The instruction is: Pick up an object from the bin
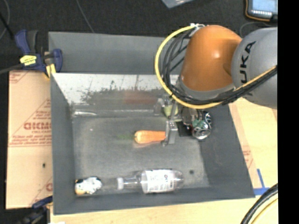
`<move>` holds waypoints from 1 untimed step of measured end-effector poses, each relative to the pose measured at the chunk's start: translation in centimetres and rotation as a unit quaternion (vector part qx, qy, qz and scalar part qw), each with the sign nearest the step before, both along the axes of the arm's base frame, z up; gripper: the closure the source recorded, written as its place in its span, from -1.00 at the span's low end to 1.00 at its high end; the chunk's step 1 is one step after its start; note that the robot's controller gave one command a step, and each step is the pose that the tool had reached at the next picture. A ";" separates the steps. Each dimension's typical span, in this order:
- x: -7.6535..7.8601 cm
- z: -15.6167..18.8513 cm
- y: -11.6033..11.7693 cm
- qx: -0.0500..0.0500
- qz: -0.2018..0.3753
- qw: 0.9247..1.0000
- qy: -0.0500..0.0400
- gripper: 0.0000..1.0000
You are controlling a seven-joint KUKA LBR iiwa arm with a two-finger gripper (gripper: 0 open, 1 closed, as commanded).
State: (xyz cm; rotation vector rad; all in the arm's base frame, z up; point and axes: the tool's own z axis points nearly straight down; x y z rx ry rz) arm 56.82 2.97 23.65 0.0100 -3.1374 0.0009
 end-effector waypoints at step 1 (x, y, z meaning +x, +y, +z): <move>0.1 0.5 0.0 0.000 0.000 1.000 -0.004 -1.00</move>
Offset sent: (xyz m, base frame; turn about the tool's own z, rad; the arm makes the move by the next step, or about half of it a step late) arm -0.0383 -0.0015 -0.1200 0.1693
